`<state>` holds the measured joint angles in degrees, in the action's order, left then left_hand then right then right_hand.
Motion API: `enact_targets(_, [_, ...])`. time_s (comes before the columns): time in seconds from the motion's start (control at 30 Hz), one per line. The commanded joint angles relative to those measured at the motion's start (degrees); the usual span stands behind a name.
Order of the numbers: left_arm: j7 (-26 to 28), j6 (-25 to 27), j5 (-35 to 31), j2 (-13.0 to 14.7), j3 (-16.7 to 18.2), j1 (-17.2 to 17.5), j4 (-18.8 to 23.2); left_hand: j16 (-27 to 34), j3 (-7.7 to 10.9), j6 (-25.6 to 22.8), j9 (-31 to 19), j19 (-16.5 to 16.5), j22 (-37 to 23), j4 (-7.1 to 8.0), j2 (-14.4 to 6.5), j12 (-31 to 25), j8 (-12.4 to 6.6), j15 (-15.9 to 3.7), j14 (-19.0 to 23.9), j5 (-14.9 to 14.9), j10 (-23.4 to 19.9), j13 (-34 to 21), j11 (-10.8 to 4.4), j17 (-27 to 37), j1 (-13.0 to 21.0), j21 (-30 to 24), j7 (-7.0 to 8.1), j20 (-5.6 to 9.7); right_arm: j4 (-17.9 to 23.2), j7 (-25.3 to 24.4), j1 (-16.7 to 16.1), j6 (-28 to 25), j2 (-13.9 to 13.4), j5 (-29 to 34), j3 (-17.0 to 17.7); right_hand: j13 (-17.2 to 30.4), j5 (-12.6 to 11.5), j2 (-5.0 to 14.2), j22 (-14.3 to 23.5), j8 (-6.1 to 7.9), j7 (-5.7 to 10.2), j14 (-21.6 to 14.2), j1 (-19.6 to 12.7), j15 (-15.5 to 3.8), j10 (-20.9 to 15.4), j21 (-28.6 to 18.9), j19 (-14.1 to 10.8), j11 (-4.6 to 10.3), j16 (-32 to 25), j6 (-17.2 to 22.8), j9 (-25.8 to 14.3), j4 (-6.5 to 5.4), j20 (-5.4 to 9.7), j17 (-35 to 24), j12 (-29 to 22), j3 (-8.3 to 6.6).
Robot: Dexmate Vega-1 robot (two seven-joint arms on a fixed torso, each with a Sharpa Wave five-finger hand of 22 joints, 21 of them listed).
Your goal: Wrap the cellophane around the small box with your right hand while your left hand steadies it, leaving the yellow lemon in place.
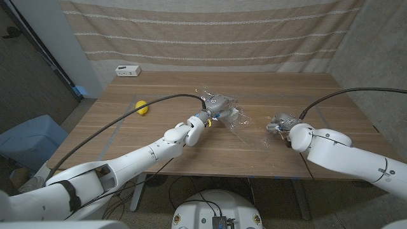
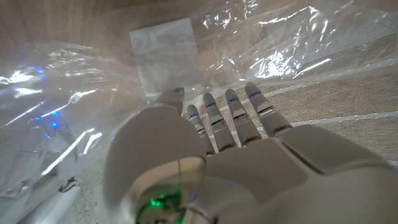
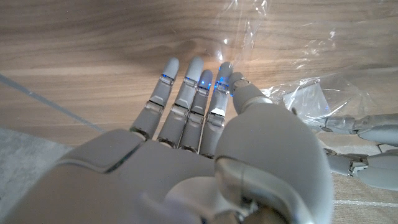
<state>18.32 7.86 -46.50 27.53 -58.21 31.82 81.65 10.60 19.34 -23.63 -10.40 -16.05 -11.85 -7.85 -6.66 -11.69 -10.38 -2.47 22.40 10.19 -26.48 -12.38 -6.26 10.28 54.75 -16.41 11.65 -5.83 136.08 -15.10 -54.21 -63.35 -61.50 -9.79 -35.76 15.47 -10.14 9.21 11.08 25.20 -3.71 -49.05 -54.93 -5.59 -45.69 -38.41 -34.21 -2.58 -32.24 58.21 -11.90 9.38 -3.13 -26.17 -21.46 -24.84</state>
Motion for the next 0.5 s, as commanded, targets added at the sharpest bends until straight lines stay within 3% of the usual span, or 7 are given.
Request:
enact_targets(0.03, [0.06, 0.41, -0.21, 0.51, 0.2, 0.6, 0.99, 0.09, -0.29, -0.18, -0.05, -0.17, -0.14, -0.32, -0.29, -0.26, -0.38, -4.32, -0.45, -0.01, 0.37, -0.16, -0.12, 0.06, 0.1, -0.41, 0.34, 0.11, -9.47, 3.27, -13.38, 35.92, 1.17, -14.49, 17.41, 0.72, -0.36, 0.55, 0.38, 0.95, -0.93, -3.83, -1.47, -1.97, -0.87, -1.96, -2.95, -0.77, -2.71, -0.1, -0.9, -0.58, 0.1, -2.16, -0.34, -0.3])
enact_targets(0.07, [0.01, 0.47, -0.24, 0.56, 0.22, 0.66, 1.13, 0.09, -0.29, -0.19, -0.05, -0.17, -0.14, -0.32, -0.29, -0.27, -0.38, -4.31, -0.44, -0.01, 0.37, -0.16, -0.08, 0.06, 0.09, -0.41, 0.37, 0.13, -10.53, 3.94, -13.92, 38.57, 1.66, -15.34, 17.99, 0.9, -0.45, 0.61, 0.45, 1.22, -0.95, -4.48, -1.58, -2.08, -1.05, -2.79, -4.33, -1.15, -3.08, -0.27, -1.14, -0.66, 0.23, -2.57, -0.37, -0.45])
enact_targets(0.3, [-0.09, 0.9, -0.46, 0.86, 0.42, 1.2, 1.97, 0.06, -0.3, -0.33, -0.04, -0.16, -0.14, -0.33, -0.2, -0.26, -0.42, -4.28, -0.56, -0.03, 0.55, -0.15, 0.01, 0.04, 0.01, -0.43, 0.43, 0.11, -18.51, 8.49, -15.77, 56.04, 7.27, -19.72, 19.64, 1.28, -0.59, 0.69, 0.58, 1.84, -1.11, -5.99, -1.43, -2.16, -1.04, -4.19, -6.16, -0.87, -3.26, -0.67, -1.72, -1.05, 0.87, -2.78, -0.27, -0.88])
enact_targets(0.5, [-0.22, 1.18, -0.58, 0.98, 0.6, 1.55, 2.53, 0.07, -0.26, -0.32, -0.04, -0.12, -0.14, -0.36, -0.17, -0.3, -0.39, -4.34, -0.56, -0.03, 0.59, -0.14, 0.04, 0.02, 0.0, -0.43, 0.66, 0.08, -23.32, 12.22, -14.16, 64.28, 11.84, -22.21, 18.55, 1.58, -0.72, 0.76, 0.72, 2.3, -0.94, -8.0, -1.18, -2.42, -1.16, -5.49, -7.77, -0.9, -3.56, -1.09, -2.1, -1.41, 1.45, -2.88, -0.25, -1.2])
